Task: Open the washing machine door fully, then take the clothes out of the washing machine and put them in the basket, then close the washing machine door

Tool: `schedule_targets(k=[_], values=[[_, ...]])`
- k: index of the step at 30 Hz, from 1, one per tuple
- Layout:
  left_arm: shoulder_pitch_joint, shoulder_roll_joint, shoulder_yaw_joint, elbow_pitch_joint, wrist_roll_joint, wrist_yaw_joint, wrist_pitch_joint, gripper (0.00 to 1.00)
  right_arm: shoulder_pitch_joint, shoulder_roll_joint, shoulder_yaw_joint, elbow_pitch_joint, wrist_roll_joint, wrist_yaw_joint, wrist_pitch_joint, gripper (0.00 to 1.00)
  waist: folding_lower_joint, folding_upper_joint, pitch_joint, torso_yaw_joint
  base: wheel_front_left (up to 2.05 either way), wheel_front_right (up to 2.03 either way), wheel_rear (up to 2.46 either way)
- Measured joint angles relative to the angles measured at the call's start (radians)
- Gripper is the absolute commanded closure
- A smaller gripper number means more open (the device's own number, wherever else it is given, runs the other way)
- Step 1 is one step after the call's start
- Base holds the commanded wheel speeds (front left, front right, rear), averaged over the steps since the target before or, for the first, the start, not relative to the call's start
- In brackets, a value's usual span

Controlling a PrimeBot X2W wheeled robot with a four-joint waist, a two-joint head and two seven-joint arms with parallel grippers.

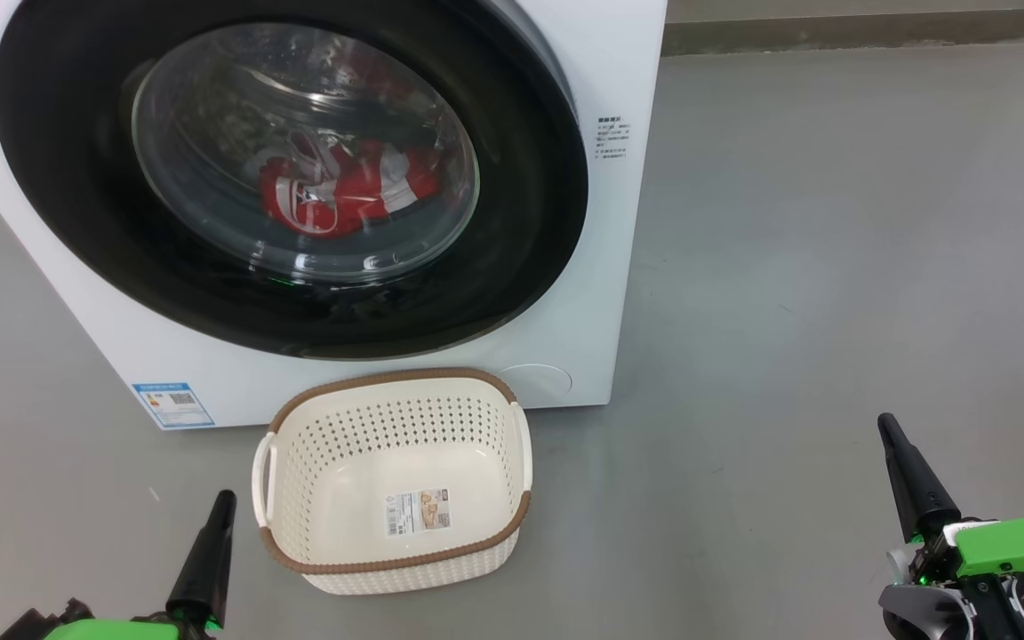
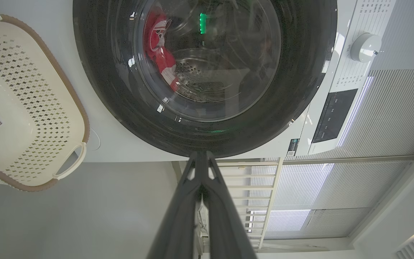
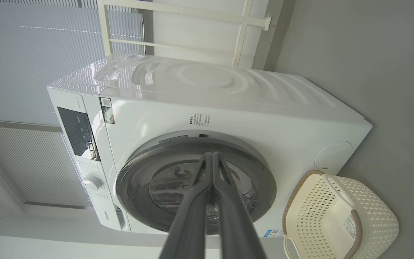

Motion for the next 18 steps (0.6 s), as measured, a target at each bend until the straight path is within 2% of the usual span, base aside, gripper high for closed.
schedule_targets(k=[18], values=[[0.0, -0.002, 0.001, 0.0, 0.0, 0.0, 0.0, 1.0, 0.0, 0.001, -0.002, 0.0, 0.0, 0.0, 0.0, 1.0, 0.0, 0.0, 0.0, 0.0, 0.0, 0.0, 0.0]])
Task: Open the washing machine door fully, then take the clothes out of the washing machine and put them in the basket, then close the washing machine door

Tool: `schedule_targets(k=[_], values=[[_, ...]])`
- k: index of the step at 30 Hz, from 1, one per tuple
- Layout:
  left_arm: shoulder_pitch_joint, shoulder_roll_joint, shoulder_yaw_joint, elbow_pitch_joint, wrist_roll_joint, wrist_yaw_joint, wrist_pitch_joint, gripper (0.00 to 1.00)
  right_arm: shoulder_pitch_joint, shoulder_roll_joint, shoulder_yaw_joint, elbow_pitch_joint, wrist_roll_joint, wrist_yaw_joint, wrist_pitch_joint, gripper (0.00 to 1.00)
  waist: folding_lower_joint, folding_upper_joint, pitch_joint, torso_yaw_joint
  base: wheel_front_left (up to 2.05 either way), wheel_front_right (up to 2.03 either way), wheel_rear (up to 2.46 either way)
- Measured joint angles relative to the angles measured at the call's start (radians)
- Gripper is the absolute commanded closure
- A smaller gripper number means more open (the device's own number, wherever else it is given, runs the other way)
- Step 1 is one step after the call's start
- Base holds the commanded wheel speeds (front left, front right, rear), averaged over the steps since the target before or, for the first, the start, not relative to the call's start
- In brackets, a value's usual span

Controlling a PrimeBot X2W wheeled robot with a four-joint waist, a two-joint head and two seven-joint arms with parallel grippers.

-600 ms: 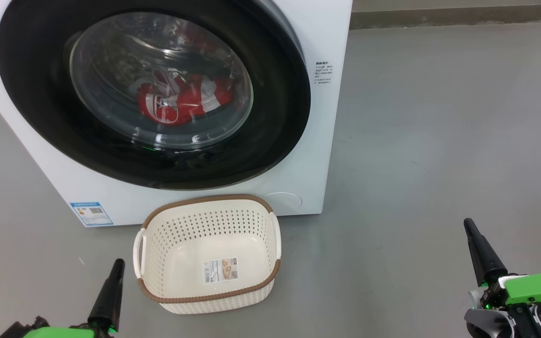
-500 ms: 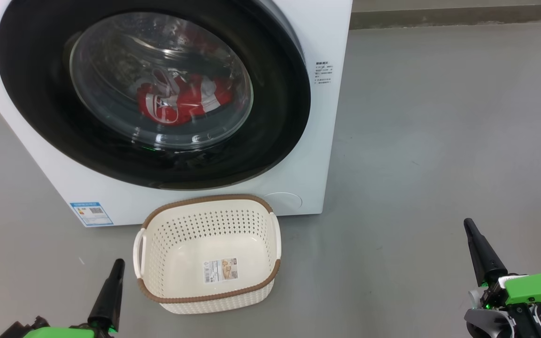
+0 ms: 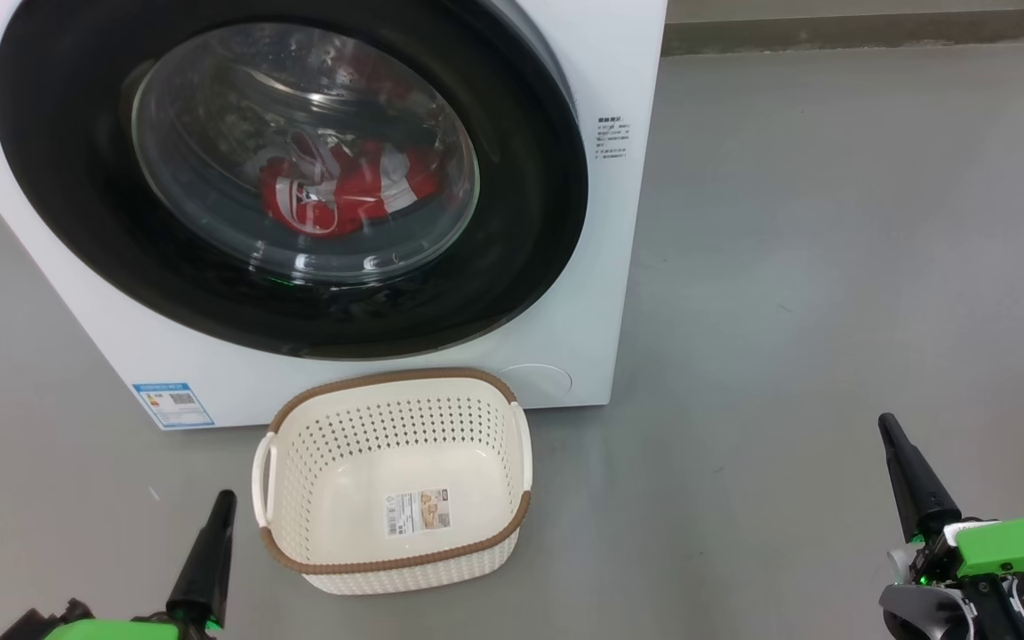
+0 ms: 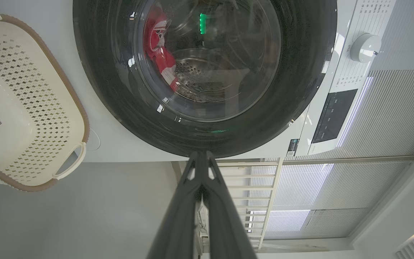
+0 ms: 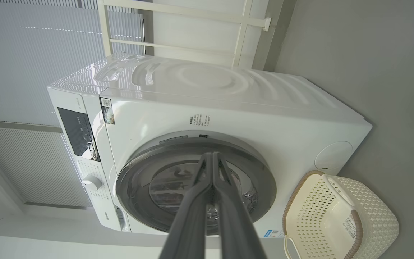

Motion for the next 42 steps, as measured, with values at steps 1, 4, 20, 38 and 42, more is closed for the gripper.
schedule_targets(k=[1, 4, 20, 38, 42], values=[[0.0, 0.0, 0.0, 0.0, 0.0, 0.0, 0.001, 0.0, 0.0, 0.0, 0.0, 0.0, 0.0, 0.0, 0.0, 0.0, 0.0001, 0.0, 0.0, 0.0, 0.0, 0.0, 0.0], [0.009, -0.003, -0.005, 0.023, 0.0, 0.0, 0.001, 0.0, 0.008, 0.006, 0.006, 0.024, 0.0, 0.0, 0.0, 0.0, 0.0001, 0.0, 0.0, 0.0, 0.0, 0.0, 0.0], [0.065, -0.026, -0.046, 0.098, 0.0, 0.001, -0.016, 0.0, 0.08, 0.042, 0.04, 0.101, 0.0, 0.0, -0.02, 0.0, 0.0003, 0.0, -0.004, -0.001, 0.0, 0.0, 0.0], [0.024, -0.018, -0.112, 0.079, 0.073, 0.001, -0.073, 0.0, 0.055, 0.028, 0.078, 0.076, -0.064, 0.0, -0.077, 0.0, 0.0003, 0.0, -0.008, -0.001, 0.0, 0.0, 0.0], [0.018, -0.014, -0.112, 0.071, 0.128, 0.001, -0.086, 0.0, 0.055, 0.027, 0.082, 0.075, -0.09, 0.0, -0.089, 0.0, 0.0002, 0.0, -0.01, -0.002, 0.0, 0.0, 0.0]])
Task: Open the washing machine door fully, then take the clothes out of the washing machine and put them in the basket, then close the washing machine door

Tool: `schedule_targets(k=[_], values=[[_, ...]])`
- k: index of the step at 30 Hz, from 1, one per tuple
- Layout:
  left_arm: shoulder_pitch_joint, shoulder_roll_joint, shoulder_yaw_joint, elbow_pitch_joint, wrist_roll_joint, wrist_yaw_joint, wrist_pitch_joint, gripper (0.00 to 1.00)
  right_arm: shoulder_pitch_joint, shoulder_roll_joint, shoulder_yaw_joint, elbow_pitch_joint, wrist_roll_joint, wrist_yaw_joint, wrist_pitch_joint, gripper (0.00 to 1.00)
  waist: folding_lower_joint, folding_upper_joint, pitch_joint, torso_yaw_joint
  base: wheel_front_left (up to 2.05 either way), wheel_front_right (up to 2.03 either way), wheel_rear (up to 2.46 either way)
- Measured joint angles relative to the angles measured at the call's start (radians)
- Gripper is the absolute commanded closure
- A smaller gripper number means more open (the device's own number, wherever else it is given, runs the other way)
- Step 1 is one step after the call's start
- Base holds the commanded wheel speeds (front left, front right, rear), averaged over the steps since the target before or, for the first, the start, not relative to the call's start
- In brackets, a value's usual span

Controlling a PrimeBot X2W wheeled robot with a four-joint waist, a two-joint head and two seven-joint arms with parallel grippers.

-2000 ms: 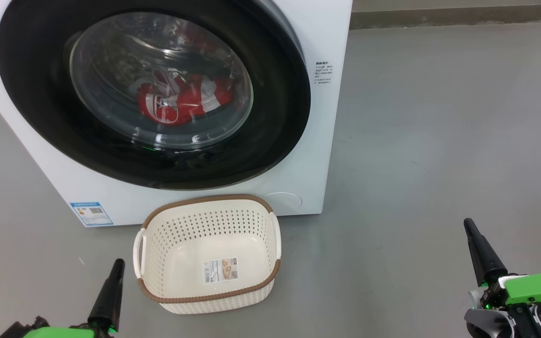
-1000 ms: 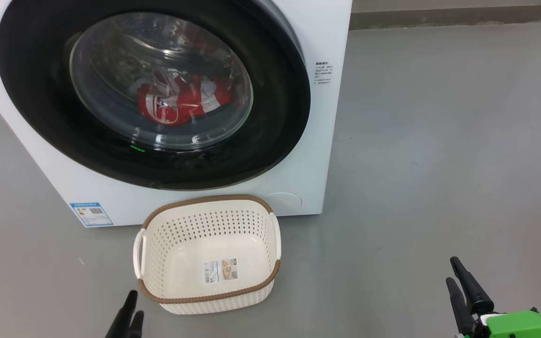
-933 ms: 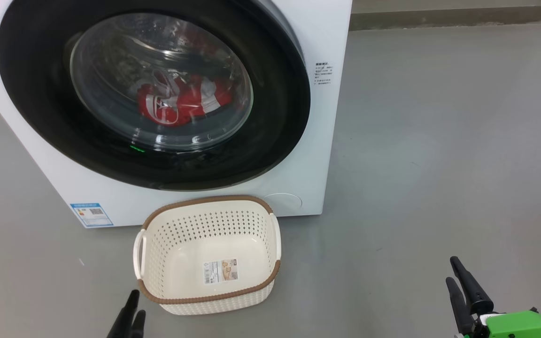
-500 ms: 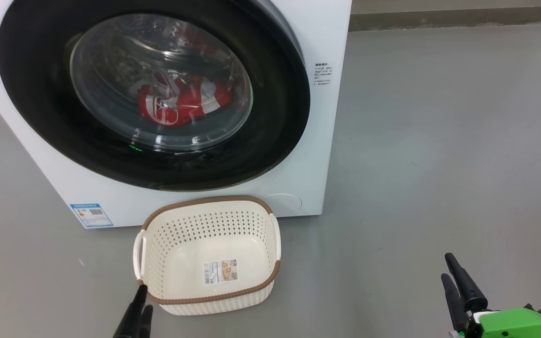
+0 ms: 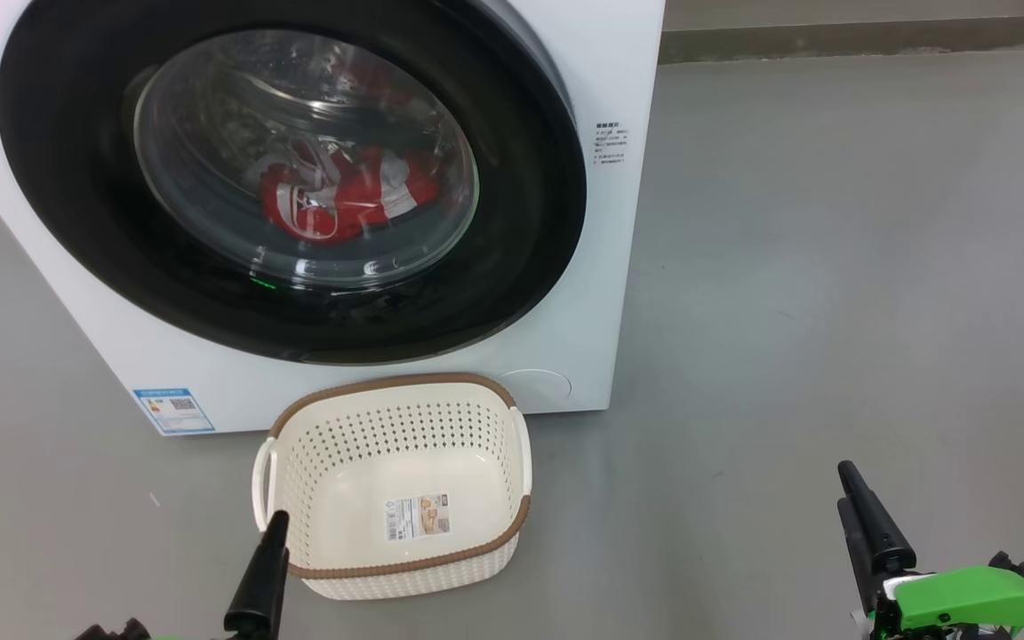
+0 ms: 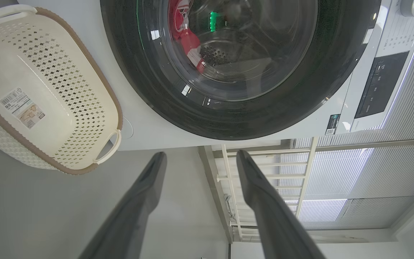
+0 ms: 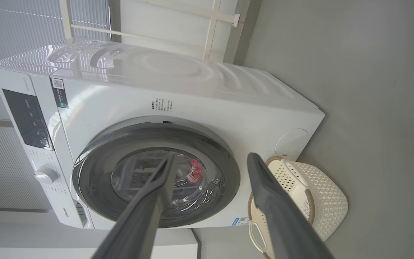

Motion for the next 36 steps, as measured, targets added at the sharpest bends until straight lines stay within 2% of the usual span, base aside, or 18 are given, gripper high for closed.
schedule_targets(k=[22, 32, 36], values=[[-0.039, -0.001, -0.02, -0.043, 0.372, 0.0, -0.064, 0.0, -0.04, -0.001, 0.018, -0.023, -0.261, 0.0, -0.062, 0.0, 0.0, 0.0, -0.004, -0.002, 0.0, 0.0, 0.0], [-0.046, -0.001, -0.028, -0.048, 0.534, 0.001, -0.092, 0.0, -0.059, -0.003, 0.018, -0.025, -0.432, 0.0, -0.089, 0.0, -0.0001, 0.0, -0.006, -0.006, 0.0, 0.0, 0.0], [-0.064, -0.001, -0.033, -0.046, 0.585, 0.018, -0.105, 0.0, -0.06, -0.003, 0.017, -0.026, -0.506, 0.0, -0.102, 0.0, -0.0001, 0.0, -0.009, -0.008, 0.0, 0.0, 0.0]])
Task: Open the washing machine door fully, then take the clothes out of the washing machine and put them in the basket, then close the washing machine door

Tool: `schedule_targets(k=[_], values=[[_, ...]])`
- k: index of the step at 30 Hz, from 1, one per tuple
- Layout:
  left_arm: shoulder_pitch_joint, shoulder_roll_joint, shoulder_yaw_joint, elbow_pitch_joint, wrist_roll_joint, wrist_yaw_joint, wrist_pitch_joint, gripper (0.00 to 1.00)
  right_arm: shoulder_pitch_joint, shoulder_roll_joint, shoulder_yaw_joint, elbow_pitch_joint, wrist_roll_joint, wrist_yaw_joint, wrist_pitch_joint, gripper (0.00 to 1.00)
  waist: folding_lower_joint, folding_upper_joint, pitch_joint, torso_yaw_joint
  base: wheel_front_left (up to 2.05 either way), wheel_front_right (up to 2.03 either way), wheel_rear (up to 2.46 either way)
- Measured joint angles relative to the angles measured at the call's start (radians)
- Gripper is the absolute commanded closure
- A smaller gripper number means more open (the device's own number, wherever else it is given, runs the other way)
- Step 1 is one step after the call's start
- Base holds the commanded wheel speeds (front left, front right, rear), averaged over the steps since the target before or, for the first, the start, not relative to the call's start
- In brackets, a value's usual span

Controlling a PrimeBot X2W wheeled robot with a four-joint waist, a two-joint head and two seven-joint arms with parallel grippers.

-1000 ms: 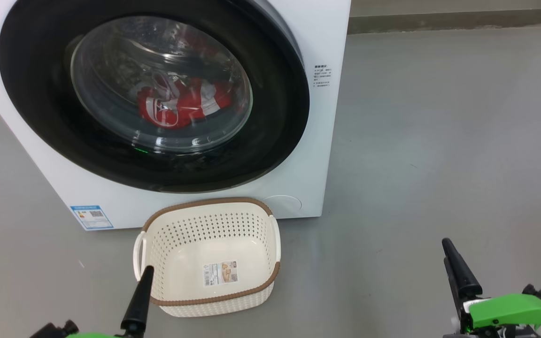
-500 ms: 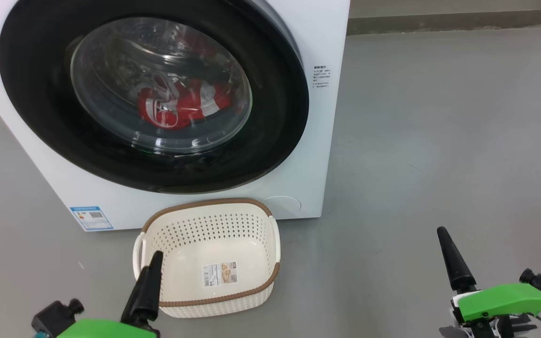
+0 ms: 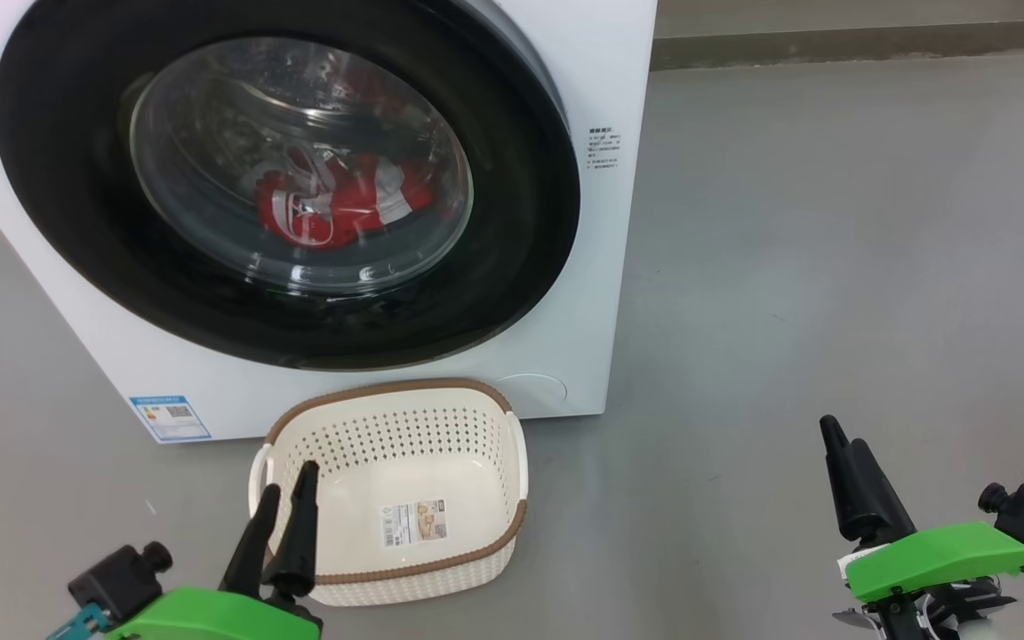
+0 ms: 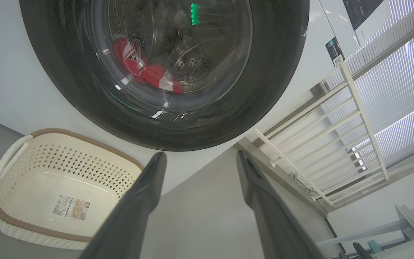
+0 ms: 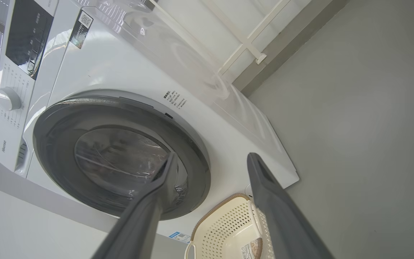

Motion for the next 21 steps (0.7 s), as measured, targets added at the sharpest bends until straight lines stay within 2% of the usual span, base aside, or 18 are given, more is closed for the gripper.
schedule_targets(k=[21], values=[[-0.042, 0.001, -0.059, 0.023, 0.236, 0.017, -0.057, 0.0, -0.043, -0.006, 0.001, -0.027, -0.326, 0.0, -0.061, 0.0, 0.0, 0.0, -0.004, -0.009, 0.0, 0.0, 0.0]])
